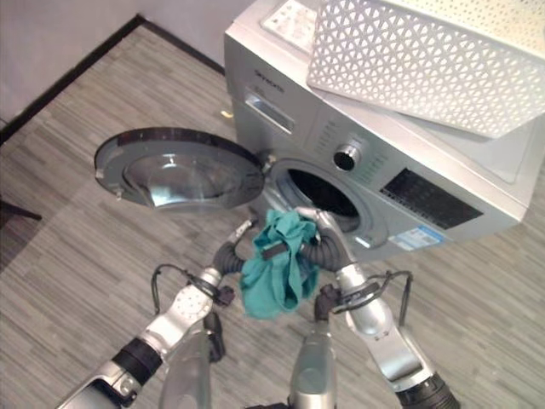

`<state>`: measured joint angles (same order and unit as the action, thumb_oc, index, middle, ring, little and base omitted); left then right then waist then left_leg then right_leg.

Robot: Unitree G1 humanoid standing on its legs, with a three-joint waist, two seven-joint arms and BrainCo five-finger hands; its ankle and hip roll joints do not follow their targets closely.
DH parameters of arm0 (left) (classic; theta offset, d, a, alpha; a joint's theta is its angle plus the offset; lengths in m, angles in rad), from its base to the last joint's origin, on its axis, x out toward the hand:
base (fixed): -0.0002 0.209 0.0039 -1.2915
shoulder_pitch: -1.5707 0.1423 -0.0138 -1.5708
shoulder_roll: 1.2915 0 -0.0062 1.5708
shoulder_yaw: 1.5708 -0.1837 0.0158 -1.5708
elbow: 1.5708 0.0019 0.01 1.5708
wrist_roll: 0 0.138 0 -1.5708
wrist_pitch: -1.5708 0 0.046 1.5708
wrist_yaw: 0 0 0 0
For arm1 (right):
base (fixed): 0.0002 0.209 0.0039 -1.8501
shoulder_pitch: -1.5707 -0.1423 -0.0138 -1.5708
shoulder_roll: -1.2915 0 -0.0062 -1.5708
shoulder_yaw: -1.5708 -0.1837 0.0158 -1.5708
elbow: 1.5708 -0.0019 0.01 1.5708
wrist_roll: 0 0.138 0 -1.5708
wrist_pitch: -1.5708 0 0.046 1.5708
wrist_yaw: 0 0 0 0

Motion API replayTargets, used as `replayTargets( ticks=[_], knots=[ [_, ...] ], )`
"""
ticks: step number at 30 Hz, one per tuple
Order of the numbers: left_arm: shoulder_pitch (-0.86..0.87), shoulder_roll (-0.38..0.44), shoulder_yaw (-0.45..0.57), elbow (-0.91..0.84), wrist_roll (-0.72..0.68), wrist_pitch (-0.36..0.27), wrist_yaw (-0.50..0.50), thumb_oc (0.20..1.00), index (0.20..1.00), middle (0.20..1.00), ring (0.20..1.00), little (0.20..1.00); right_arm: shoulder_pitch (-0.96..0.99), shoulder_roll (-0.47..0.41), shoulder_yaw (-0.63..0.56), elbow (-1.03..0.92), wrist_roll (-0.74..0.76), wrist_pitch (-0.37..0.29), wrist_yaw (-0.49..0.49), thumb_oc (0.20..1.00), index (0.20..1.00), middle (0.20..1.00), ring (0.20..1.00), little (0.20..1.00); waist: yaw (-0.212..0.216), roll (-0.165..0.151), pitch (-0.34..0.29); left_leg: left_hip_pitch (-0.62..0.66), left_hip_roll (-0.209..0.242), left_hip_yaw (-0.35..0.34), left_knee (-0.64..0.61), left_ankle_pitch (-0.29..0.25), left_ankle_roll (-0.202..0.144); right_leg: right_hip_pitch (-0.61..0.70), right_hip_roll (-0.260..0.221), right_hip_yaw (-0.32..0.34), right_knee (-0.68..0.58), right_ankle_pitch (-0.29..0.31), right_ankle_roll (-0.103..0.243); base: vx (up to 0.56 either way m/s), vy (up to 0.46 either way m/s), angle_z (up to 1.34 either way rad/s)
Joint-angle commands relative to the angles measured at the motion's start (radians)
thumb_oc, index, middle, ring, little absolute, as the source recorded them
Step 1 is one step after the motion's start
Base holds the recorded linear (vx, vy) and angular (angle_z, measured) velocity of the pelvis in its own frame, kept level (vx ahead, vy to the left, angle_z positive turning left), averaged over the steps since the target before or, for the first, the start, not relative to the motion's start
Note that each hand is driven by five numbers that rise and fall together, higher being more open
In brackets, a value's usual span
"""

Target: Grab the laundry basket,head to the washer,open it,put in the laundry and shut it.

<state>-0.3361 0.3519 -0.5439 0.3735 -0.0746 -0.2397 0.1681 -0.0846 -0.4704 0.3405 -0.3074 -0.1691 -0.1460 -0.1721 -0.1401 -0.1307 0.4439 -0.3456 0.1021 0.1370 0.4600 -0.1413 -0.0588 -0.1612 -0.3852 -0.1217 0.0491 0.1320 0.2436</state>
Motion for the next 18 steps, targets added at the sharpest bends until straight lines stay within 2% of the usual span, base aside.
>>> replayTargets(
  ticks=[1,10,18],
  knots=[
    [0.033,0.018,-0.024,-0.1,-0.066,-0.08,-0.05,1.0,1.0,1.0,1.0,1.0,-0.01,0.007,-0.03,-0.11,0.062,-0.07,-0.035,0.2,0.2,0.2,0.2,0.2,0.016,-0.003,-0.075,0.058,0.067,0.013,0.027,-0.144,-0.008,-0.105,-0.074,-0.01,-0.035,0.085,0.0,0.0,0.0,0.0],
    [0.049,0.026,-0.075,-0.15,-0.02,-0.097,-0.053,1.0,1.0,1.0,1.0,1.0,-0.022,0.014,-0.017,-0.12,0.08,-0.078,-0.037,0.2,0.2,0.2,0.2,0.2,0.019,0.007,-0.076,0.027,0.062,0.009,0.029,-0.136,-0.01,-0.123,-0.084,-0.021,-0.043,0.09,0.001,-0.01,-0.015,0.03],
    [0.131,0.098,-0.044,-0.263,-0.021,-0.109,-0.063,1.0,1.0,1.0,1.0,1.0,-0.003,0.0,-0.048,-0.125,0.089,-0.082,-0.048,0.2,0.2,0.2,0.2,0.2,0.033,0.02,-0.089,0.023,0.069,-0.004,0.016,-0.129,-0.017,-0.116,-0.076,-0.043,-0.048,0.083,0.001,0.01,-0.039,0.03]
  ],
)
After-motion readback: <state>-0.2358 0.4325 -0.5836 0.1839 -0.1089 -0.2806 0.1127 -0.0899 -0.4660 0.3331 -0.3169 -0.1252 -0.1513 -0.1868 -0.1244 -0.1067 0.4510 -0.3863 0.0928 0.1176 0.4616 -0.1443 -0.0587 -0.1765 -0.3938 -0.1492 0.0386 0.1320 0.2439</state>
